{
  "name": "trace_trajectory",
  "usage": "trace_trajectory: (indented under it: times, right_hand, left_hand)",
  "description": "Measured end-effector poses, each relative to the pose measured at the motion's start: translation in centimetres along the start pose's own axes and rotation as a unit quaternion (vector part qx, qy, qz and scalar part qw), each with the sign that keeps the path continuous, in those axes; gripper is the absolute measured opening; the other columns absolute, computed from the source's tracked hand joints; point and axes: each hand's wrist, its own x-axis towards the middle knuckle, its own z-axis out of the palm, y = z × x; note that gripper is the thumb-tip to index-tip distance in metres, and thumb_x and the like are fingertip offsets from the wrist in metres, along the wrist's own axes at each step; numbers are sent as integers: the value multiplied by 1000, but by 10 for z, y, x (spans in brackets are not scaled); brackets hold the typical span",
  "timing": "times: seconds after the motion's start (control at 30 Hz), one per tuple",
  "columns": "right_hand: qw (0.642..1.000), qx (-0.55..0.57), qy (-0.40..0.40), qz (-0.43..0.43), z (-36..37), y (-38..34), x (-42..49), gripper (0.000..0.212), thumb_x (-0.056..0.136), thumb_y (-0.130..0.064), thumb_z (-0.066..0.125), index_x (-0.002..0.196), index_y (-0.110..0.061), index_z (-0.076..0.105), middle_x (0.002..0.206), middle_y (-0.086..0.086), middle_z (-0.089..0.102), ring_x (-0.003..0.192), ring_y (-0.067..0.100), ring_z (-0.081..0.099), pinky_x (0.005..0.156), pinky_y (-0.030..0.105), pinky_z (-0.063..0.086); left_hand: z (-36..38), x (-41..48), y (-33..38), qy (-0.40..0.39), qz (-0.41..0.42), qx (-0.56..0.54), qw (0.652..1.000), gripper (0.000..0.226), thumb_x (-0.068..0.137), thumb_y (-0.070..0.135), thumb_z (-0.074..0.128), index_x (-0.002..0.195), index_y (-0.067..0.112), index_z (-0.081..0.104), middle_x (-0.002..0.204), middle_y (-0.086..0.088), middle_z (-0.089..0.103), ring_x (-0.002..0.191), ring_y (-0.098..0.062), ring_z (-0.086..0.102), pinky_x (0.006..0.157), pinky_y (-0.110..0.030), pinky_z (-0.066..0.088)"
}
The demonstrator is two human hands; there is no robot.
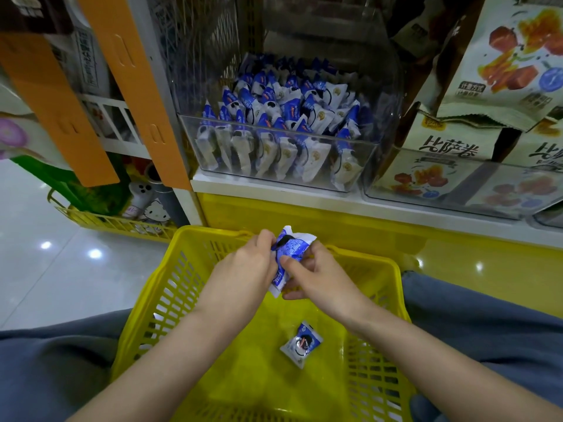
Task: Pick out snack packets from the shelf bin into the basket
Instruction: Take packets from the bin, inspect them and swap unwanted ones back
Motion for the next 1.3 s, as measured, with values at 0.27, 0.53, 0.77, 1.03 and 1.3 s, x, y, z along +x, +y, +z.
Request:
trace_trajectory:
  times: [0.27,0.53,0.77,1.03,1.3]
  right_hand:
    - [983,-183,11,-33,3,15,0,28,87,-24,56,110,-11,44,90,6,67,74,24,68,69,44,56]
    - [961,-268,2,-68,1,22,0,25,85,-33,56,94,-15,42,60,-8,53,45,2,49,43,19,36]
    - [982,-182,24,-45,4,16,3,28,90,-21,49,115,-10,44,97,10,65,81,25,65,74,45,54]
    - [997,68,24,-19,5,-8,8,18,95,-15,48,112,-12,47,93,8,67,79,19,67,65,27,54]
    - [884,-334,35,-326,-7,-26,4,35,81,-7,65,113,-21,56,114,-7,56,106,7,52,92,18,39]
  left_hand:
    - [7,-1,-3,-52,-15,85,995,21,100,34,28,107,16,38,101,-4,62,95,-28,61,63,-34,40]
    - [12,-2,-7,-54,3,131,990,11,100,24,33,93,22,25,93,-2,60,88,-28,62,55,-31,33]
    - [14,0,-6,24,-82,-210,974,9,94,30,46,98,22,43,87,8,56,74,-5,58,67,-27,48]
    - [2,11,-6,12,-154,-415,897,20,91,5,53,106,18,51,92,2,59,72,-9,57,65,-17,47]
    - [-25,16,-14,-13,-263,-637,725,42,92,44,38,86,11,63,80,-5,69,69,-20,65,58,-25,53]
